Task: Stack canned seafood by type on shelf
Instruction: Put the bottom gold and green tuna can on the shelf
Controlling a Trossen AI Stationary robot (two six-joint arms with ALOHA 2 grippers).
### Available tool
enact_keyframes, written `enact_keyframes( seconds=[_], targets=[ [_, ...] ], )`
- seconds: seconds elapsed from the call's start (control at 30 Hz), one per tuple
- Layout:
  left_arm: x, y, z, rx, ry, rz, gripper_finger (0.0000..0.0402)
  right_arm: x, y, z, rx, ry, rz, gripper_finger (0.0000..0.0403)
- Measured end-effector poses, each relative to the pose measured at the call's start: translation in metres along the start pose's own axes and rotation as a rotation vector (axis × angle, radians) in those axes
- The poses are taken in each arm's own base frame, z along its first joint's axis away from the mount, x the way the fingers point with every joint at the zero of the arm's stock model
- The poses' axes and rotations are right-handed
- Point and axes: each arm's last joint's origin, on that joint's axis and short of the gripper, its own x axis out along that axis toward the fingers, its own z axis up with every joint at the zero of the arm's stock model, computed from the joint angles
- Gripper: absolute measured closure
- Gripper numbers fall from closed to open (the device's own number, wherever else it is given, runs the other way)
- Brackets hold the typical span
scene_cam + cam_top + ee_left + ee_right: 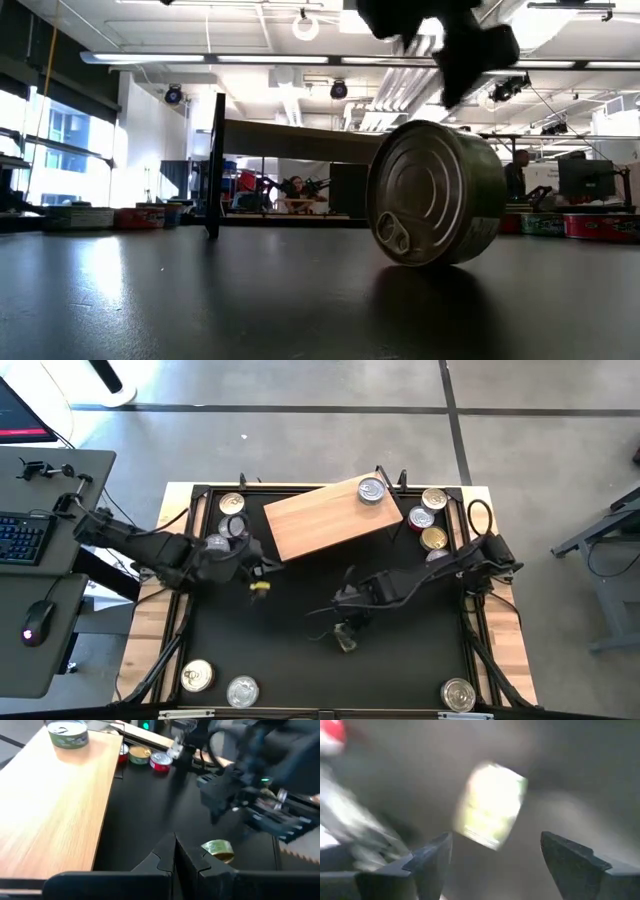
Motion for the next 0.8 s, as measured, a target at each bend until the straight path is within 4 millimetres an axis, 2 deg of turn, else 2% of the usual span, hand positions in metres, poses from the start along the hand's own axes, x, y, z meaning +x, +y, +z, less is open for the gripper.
enact_keyframes(
  seconds=[0.1,0.33,0.53,0.67,0.8],
  targets=[
    [0.005,0.008,0.003,0.035,0.037,-0.036,0.0401,0.003,0.012,-0.005,0.126,-0.054,0.068,0.0107],
    [0.010,0.018,0.007,0.120,0.071,-0.087,0.0401,0.015,0.008,-0.018,0.336,-0.097,-0.058,0.0107],
    [0.011,0.022,0.008,0.132,0.087,-0.101,0.0401,0.018,0.010,-0.018,0.365,-0.101,-0.042,0.0107],
    [0.011,0.023,0.006,0.140,0.114,-0.090,0.0401,0.028,0.006,-0.019,0.350,-0.073,-0.105,0.0107],
    [0.011,0.024,0.004,0.146,0.135,-0.082,0.0401,0.038,0.009,-0.017,0.326,-0.071,-0.092,0.0107]
  ],
)
